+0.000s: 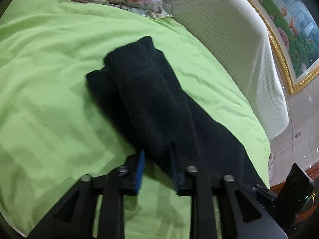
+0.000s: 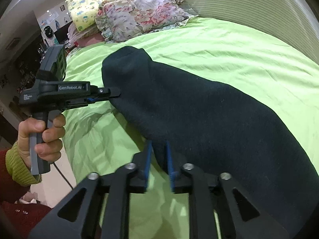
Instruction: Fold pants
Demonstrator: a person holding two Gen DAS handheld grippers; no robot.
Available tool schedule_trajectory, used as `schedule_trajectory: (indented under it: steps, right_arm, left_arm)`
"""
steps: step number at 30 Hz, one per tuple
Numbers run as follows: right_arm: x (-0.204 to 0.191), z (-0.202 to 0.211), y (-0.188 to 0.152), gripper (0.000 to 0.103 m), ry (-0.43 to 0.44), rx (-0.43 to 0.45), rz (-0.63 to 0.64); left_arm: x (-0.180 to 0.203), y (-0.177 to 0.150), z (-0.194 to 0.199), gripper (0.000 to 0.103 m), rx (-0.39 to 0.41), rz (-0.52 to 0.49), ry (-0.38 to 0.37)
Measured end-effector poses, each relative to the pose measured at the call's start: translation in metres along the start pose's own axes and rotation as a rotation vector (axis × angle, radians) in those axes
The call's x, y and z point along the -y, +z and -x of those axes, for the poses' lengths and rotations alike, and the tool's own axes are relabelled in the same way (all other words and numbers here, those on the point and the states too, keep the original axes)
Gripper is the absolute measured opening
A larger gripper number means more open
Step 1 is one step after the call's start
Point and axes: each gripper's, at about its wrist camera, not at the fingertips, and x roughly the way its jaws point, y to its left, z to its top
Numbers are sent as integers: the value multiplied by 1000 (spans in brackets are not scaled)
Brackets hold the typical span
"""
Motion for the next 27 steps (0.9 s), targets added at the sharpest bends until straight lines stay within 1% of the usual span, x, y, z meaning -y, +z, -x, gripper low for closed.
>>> schedule_trajectory:
  steps: [1,2,3,6,9,13,16,19,20,21,22,25,26,27]
  right_arm:
    - [1,4,-1,46,2,7,-7]
    - [2,9,-1,53,3,17,-12]
    - [4,11,0,54,2,24,-15]
    - [14,22,4,55,-11,51,-53]
    - [32,28,13,55,-21,83,-121]
    - [70,27,37,55,-63,125,-229]
    - [93,12,58,55,-71,105,-270]
    - [110,-15,82,53,-86,54,-268]
    - [113,-27,90,47,-93,28,-257]
    - [114,-36,94,42,-87,7,-252]
    - [116,-50,99,35,-69,-27,-248]
    - [116,-82,100,34,-61,-132,-203]
    - [113,-97,95,34,-47,-194,-179]
    - [109,-101,91,34,-48,-200,-149]
  left_arm:
    - [-2,0,2,51,5,10,9]
    - [-4,1,6,58,14,22,21]
    - [-7,1,10,66,26,34,28]
    - [-17,10,15,76,45,78,45]
    - [-25,22,13,78,42,116,34]
    - [-32,36,6,79,42,145,49]
    - [-32,46,1,79,49,129,66]
    - [-33,53,-3,79,56,107,74]
    - [-33,57,-5,79,59,92,76]
    - [-34,59,-7,77,59,81,78]
    - [-36,60,-9,75,58,74,81]
    - [-42,60,-17,68,45,56,76]
    - [-43,60,-18,67,47,47,74]
    - [-44,60,-19,67,51,37,72]
